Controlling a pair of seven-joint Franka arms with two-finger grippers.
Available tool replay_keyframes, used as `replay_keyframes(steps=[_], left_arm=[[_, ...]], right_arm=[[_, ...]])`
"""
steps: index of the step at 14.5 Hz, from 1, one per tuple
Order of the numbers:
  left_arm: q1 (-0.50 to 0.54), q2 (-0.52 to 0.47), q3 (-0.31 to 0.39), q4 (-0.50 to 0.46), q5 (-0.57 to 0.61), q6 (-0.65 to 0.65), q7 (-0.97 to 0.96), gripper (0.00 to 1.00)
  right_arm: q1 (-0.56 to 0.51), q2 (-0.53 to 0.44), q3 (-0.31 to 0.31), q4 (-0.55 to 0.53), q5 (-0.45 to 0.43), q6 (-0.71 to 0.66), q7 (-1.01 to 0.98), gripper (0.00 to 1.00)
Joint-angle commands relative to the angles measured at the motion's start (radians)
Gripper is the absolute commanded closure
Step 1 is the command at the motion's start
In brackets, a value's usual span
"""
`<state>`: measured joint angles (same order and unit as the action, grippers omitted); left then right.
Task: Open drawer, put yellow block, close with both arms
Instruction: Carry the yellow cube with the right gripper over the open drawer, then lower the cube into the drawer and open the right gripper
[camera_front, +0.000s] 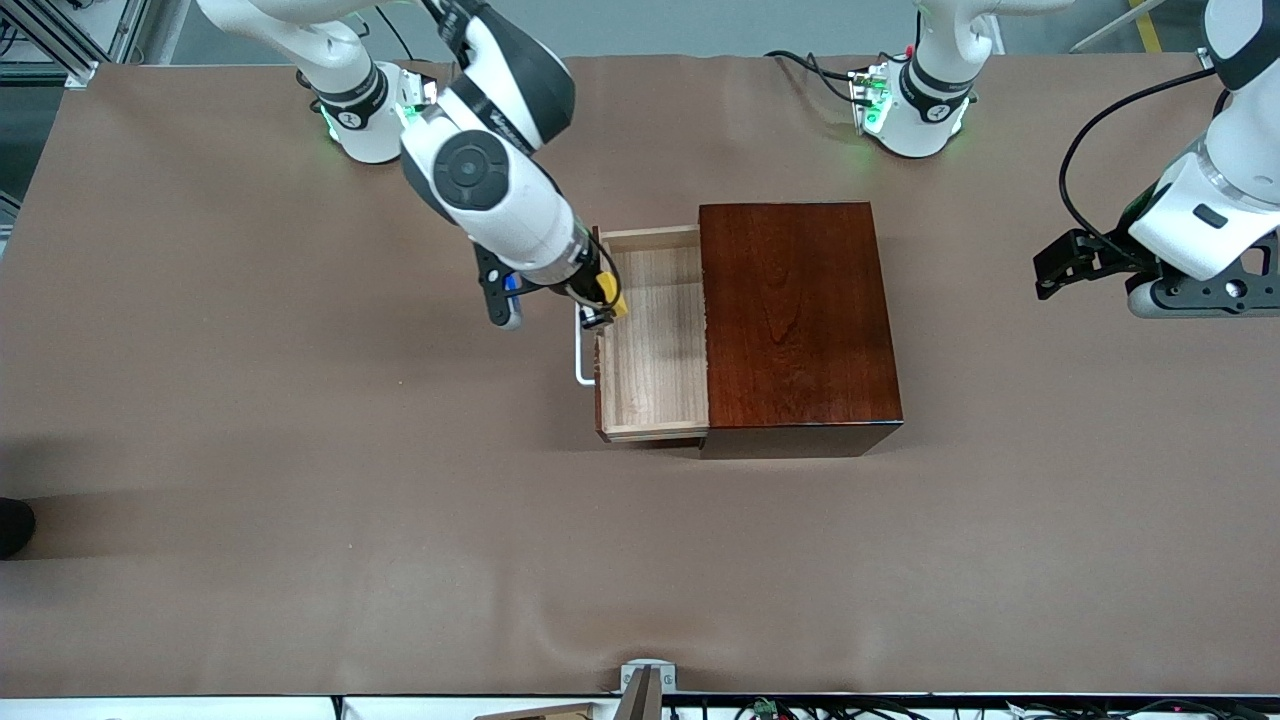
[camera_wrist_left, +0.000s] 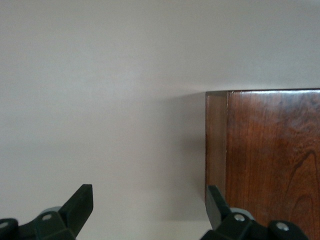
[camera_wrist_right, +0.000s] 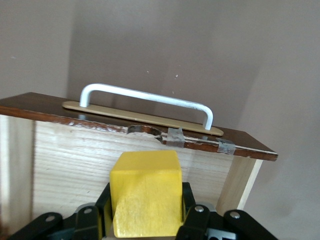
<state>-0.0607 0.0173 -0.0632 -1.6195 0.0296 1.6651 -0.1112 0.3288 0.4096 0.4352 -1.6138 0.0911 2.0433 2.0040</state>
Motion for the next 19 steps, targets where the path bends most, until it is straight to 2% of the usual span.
replay_keyframes(steps=[1, 5, 15, 16, 17, 18, 19], left_arm=[[-0.011, 0.004, 0.0, 0.021, -0.023, 0.005, 0.002, 0.0], [-0.011, -0.002, 0.0, 0.024, -0.019, 0.001, 0.002, 0.0], [-0.008, 0.004, -0.006, 0.04, -0.02, 0.022, -0.001, 0.0], [-0.007, 0.004, -0.006, 0.038, -0.02, 0.021, -0.001, 0.0], [-0.005, 0.004, -0.006, 0.035, -0.017, 0.019, 0.001, 0.0], [-0.005, 0.003, -0.006, 0.035, -0.016, 0.016, 0.001, 0.0], [-0.007, 0.003, -0.006, 0.035, -0.014, 0.016, 0.001, 0.0]], right_arm=[[0.053, 0.06, -0.007, 0.055, -0.066, 0.014, 0.093, 1.0], [0.091, 0.124, -0.009, 0.094, -0.134, 0.035, 0.168, 1.0], [0.137, 0.216, -0.012, 0.094, -0.275, 0.081, 0.272, 1.0], [0.136, 0.221, -0.012, 0.094, -0.277, 0.086, 0.289, 0.95], [0.134, 0.221, -0.012, 0.094, -0.274, 0.095, 0.291, 0.65], [0.136, 0.219, -0.012, 0.095, -0.274, 0.095, 0.294, 0.25], [0.134, 0.218, -0.012, 0.101, -0.274, 0.089, 0.294, 0.0]])
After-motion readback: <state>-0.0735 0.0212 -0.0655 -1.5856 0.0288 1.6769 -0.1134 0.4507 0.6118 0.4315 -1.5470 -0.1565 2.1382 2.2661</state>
